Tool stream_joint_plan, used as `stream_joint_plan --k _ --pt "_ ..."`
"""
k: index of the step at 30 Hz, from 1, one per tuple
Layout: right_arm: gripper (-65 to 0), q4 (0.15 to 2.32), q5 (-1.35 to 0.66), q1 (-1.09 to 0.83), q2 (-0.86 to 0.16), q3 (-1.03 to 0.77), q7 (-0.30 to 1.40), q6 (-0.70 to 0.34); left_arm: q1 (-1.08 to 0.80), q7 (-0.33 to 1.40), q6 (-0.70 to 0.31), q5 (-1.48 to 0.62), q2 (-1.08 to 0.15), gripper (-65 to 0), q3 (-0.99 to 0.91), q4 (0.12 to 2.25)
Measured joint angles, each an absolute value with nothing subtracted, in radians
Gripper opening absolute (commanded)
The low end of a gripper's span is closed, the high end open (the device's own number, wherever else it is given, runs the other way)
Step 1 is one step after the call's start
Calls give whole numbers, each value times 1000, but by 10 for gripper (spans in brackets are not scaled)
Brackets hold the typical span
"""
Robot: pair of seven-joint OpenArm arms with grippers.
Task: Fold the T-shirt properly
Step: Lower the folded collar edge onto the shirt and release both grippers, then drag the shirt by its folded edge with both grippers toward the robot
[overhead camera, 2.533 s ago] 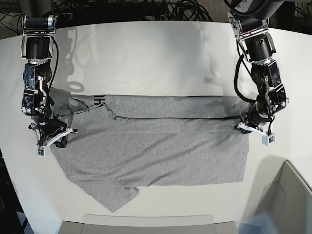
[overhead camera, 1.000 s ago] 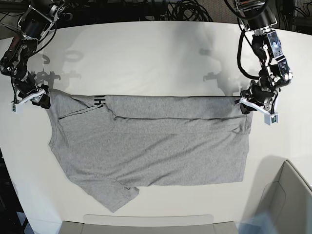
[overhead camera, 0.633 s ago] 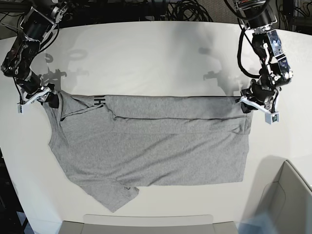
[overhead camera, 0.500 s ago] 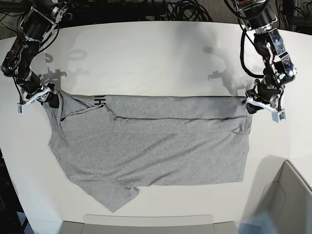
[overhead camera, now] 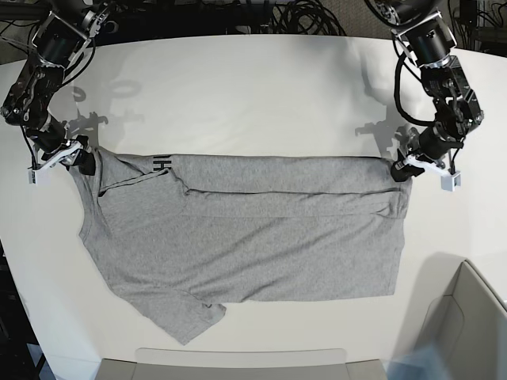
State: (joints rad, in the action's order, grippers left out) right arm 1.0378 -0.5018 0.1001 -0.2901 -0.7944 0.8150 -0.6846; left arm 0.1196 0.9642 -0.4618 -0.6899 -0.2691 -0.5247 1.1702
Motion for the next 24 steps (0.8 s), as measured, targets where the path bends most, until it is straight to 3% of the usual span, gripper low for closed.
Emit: stream_joint_plan --k 9,11,15,17,24 --pt "-378 1038 -502 100 -290 -794 815 -685 155 971 -469 -690 -268 -418 -517 1130" --pt "-424 1038 -501 100 -291 -787 815 -684 154 967 -468 -693 -272 -483 -490 1131" --pt "-591 1039 -500 101 -294 -715 815 -684 152 972 -461 -682 -270 -650 -451 1131" --pt "-650 1039 -502 100 -288 -714 815 -684 150 971 -461 -690 -268 -650 -450 1131" --pt "-650 1084 -516 52 -319 -708 823 -617 105 967 -469 -716 -284 -650 -451 1138"
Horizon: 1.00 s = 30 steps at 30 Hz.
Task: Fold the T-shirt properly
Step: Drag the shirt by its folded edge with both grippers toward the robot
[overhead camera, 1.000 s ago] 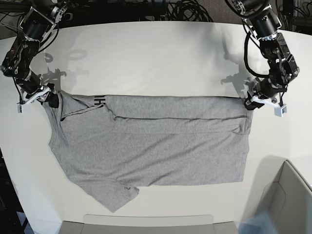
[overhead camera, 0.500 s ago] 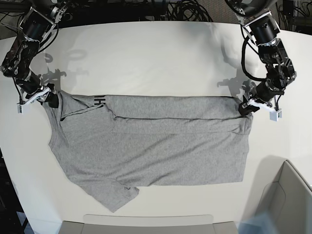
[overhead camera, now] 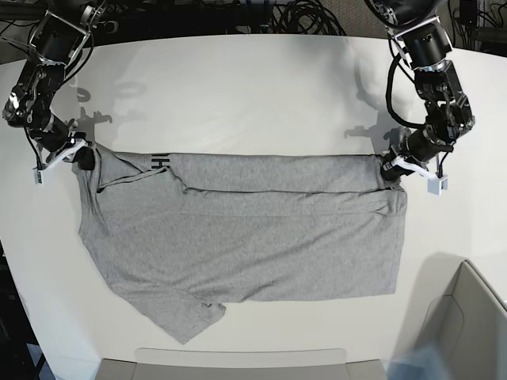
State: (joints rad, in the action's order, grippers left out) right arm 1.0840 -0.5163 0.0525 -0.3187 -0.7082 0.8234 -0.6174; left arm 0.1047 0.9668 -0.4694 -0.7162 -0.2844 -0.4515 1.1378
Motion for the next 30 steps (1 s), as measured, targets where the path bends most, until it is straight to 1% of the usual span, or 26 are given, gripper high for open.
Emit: stream_joint_plan --k 4,9,18,21,26,30 --pt "-650 1171 -505 -18 -323 -710 828 -607 65 958 -474 -737 -302 -650 -452 1143" --pt "-650 1224 -509 -70 -321 -710 830 -605 7 957 -495 -762 -300 -650 -524 1147" --pt "-650 1323 -524 -181 -313 -709 815 -606 -189 974 -471 -722 -294 -650 -532 1390" --pt "-650 1367 -524 -226 -296 -717 815 -606 -233 964 -476 -724 -294 -650 -533 1415" --pt "-650 1440 -516 -292 -255 -778 825 -606 -295 937 -484 -740 -297 -650 -533 1422" --pt "-650 1501 -509 -355 -249 -777 832 -606 -343 934 -487 -751 -297 -650 -537 1450"
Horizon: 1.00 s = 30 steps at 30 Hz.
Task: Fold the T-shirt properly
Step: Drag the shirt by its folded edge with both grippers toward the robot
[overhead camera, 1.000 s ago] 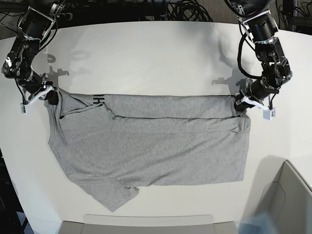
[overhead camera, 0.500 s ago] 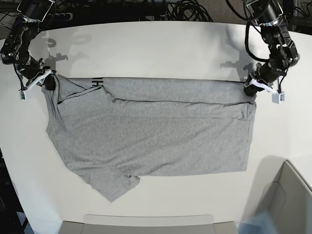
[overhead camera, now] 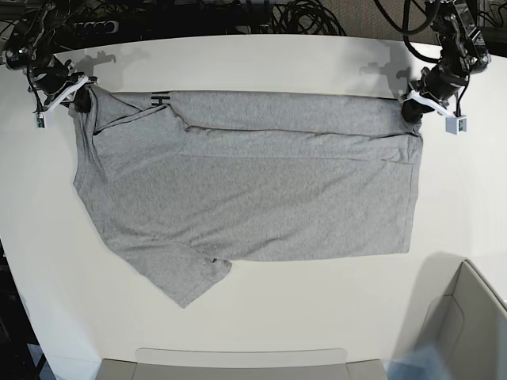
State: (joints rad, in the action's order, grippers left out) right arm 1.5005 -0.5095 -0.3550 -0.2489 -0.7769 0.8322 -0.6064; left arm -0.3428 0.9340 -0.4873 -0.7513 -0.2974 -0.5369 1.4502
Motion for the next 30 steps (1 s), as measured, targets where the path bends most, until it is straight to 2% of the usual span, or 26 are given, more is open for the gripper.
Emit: stream_joint_plan --k 9,12,17,30 --pt "-650 1624 -478 -409 -214 -781 868 -606 -461 988 -464 -700 -296 -650 -541 1605" --pt "-650 1658 -480 -402 -209 -781 872 -605 -460 1009 -464 -692 -270 -650 -591 1615" --pt "-650 1682 -484 -330 -211 -781 997 -606 -427 1105 -466 -681 -266 -650 -635 1639" --pt "-650 1678 -470 -329 -208 -780 992 -605 -400 1122 -461 -670 -266 -650 -631 1633"
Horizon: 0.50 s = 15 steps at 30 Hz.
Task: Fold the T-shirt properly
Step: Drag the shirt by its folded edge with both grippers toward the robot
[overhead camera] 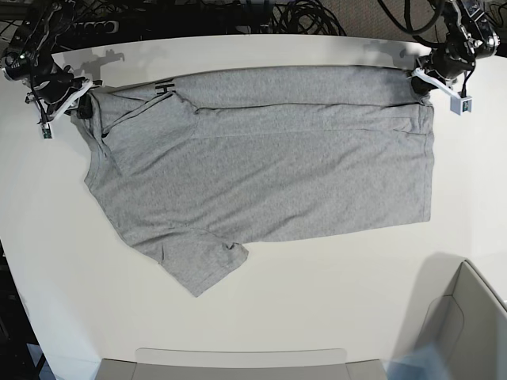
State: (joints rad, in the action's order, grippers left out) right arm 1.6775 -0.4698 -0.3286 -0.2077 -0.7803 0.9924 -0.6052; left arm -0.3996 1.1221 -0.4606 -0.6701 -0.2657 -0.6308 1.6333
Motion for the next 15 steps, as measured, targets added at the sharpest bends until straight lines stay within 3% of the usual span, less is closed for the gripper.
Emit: stream_joint_plan --k 13,15 --pt "-650 1636 -306 -313 -115 -838 930 -609 -399 1096 -473 -516 -249 -650 -633 1638" --pt "-605 1636 -284 -312 -115 -838 923 -611 -399 1095 -476 -511 -249 -632 -633 1638"
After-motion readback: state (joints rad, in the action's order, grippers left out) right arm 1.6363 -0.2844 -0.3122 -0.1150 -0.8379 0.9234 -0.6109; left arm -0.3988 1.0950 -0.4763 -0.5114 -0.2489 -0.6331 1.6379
